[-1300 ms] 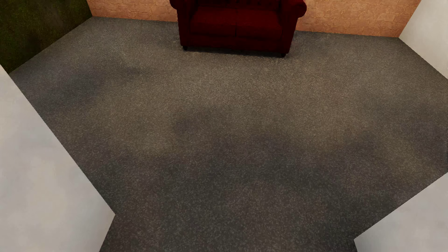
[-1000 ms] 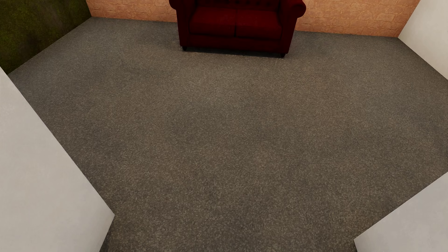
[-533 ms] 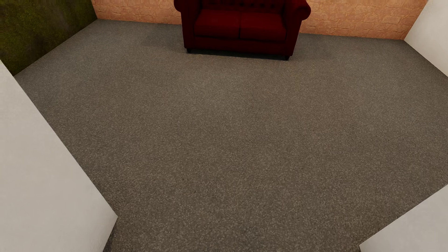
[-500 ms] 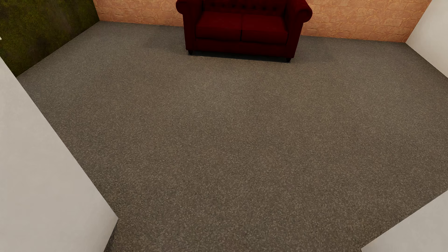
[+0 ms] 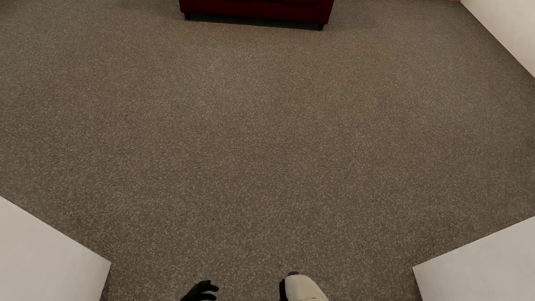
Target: Head to the sofa
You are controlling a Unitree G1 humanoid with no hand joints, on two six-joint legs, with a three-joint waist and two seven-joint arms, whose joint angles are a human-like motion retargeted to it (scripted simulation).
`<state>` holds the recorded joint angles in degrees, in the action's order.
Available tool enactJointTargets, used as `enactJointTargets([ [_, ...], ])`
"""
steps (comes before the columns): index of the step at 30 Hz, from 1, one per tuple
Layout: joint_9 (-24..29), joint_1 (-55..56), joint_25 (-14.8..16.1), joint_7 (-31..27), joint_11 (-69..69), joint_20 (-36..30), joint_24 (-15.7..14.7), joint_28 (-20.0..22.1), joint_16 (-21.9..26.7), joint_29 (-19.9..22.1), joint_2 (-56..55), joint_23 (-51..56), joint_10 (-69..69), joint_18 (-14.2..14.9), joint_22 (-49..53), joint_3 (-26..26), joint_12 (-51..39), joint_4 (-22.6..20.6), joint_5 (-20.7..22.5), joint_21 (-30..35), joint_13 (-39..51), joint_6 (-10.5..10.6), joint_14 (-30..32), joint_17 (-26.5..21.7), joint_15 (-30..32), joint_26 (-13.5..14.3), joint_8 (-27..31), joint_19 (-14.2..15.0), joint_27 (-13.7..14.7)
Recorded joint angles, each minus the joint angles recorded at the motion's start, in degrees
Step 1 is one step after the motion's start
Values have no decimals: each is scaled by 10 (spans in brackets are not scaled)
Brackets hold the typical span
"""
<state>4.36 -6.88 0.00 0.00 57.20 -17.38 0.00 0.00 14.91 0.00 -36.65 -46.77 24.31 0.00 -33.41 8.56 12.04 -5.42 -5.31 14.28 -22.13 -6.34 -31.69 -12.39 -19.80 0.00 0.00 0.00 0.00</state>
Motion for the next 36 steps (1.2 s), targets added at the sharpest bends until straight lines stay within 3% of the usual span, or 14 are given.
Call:
enactJointTargets([
  [7,15,-137,0,0,-188,25,0,0,-24,0,-42,-104,8,0,205,36,-84,32,-46,-69,-21,14,-69,-7,139,0,0,0,0],
  [9,13,-141,0,0,-127,13,0,0,-25,0,-51,-125,10,0,206,33,-80,52,-20,-54,-8,40,67,-17,199,0,0,0,0],
  [11,23,-68,0,0,-104,-23,0,0,-6,0,-4,-119,178,0,168,11,-71,49,15,-31,21,42,367,-22,166,0,0,0,0],
  [12,25,4,0,0,-103,-55,0,0,6,0,30,-102,314,0,136,0,-74,47,27,-18,35,48,449,-26,140,0,0,0,0],
  [14,33,135,0,0,-115,-107,0,0,19,0,121,-40,548,0,74,-16,-67,45,38,-11,55,55,367,-36,100,0,0,0,0],
  [16,27,259,0,0,-158,-117,0,0,26,0,215,50,603,0,21,-47,-34,41,44,-19,63,49,330,-37,73,0,0,0,0],
  [21,21,356,0,0,-255,-34,0,0,31,0,457,236,154,0,-91,-124,93,35,54,-53,91,30,433,-27,-12,0,0,0,0],
  [24,12,336,0,0,-275,24,0,0,14,0,582,298,27,0,-137,-155,148,46,57,-75,98,45,163,-28,-50,0,0,0,0],
  [26,-6,355,0,0,-248,49,0,0,6,0,622,294,43,0,-159,-193,176,48,32,-76,87,38,153,-22,1,0,0,0,0],
  [28,-27,397,0,0,-122,58,0,0,-4,0,593,259,73,0,-185,-197,192,38,-12,-54,66,22,433,-18,191,0,0,0,0],
  [29,-15,395,0,0,-5,39,0,0,-5,0,548,222,129,0,-207,-184,182,30,-24,-35,59,13,502,-17,288,0,0,0,0],
  [30,-3,370,0,0,110,2,0,0,5,0,484,179,163,0,-212,-172,161,16,-39,-7,61,-3,488,-16,318,0,0,0,0],
  [32,5,300,0,0,268,-55,0,0,22,0,357,114,184,0,-170,-121,127,0,-35,29,52,-15,435,-15,208,0,0,0,0],
  [36,12,115,0,0,82,-1,0,0,19,0,181,0,132,0,-47,-64,58,-13,-36,2,-23,-16,334,-7,178,0,0,0,0],
])
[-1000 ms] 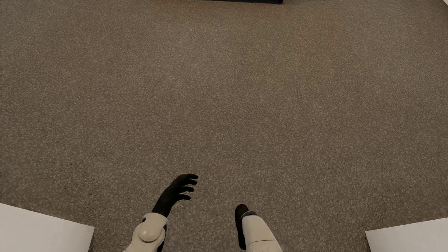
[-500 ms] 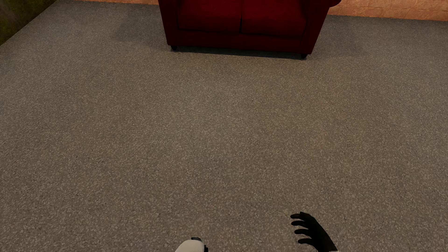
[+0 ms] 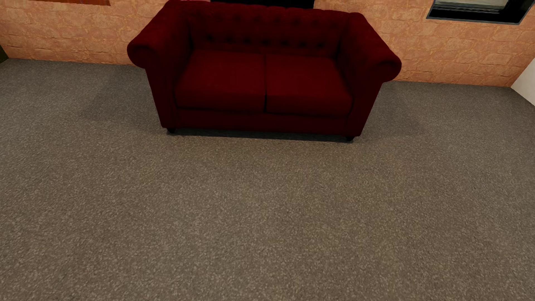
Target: Head to the sofa
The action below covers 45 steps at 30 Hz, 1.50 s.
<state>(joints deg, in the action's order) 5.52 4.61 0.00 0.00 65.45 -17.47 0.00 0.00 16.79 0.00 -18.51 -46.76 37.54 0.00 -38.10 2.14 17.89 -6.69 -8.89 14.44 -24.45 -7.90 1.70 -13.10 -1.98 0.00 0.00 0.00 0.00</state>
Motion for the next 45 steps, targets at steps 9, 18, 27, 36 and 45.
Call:
enactJointTargets([
  [9,-47,-261,0,0,-367,27,0,0,-9,0,-64,-119,-13,0,189,109,-84,60,-25,-121,-22,5,-144,-11,-99,0,0,0,0],
  [18,-28,-6,0,0,-261,-93,0,0,-6,0,10,135,278,0,-54,75,-39,82,40,-109,99,43,-25,-13,4,0,0,0,0],
  [27,-39,31,0,0,-356,-32,0,0,-4,0,134,231,-121,0,-52,-8,15,34,64,-53,109,49,-70,-21,-12,0,0,0,0],
  [36,-40,-85,0,0,-497,-67,0,0,-6,0,252,8,-106,0,-4,-17,-32,27,60,61,48,34,-197,-17,-59,0,0,0,0],
  [45,-46,-105,0,0,-517,-84,0,0,-4,0,283,14,-194,0,-5,-8,-27,26,59,47,65,36,-163,-14,-93,0,0,0,0],
])
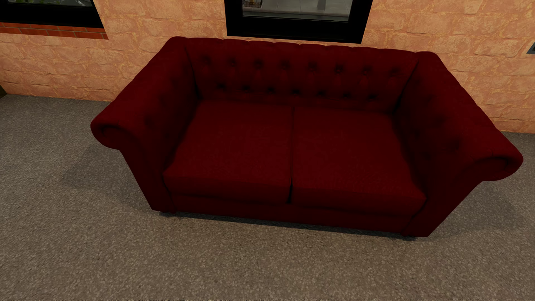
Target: Head to the sofa
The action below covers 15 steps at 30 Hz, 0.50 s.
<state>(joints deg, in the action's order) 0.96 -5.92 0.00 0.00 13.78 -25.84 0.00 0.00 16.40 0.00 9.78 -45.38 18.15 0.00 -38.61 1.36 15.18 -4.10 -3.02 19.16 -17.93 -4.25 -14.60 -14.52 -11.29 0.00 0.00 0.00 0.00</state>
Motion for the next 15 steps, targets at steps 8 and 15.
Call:
enactJointTargets([
  [8,1,-1,0,0,-6,11,0,0,-1,0,5,45,-2,0,-58,-3,3,4,2,11,15,-2,-2,7,-7,0,0,0,0],
  [15,1,-5,0,0,-9,13,0,0,-6,0,12,22,-2,0,-58,-3,7,4,2,6,8,-4,-8,15,-8,0,0,0,0],
])
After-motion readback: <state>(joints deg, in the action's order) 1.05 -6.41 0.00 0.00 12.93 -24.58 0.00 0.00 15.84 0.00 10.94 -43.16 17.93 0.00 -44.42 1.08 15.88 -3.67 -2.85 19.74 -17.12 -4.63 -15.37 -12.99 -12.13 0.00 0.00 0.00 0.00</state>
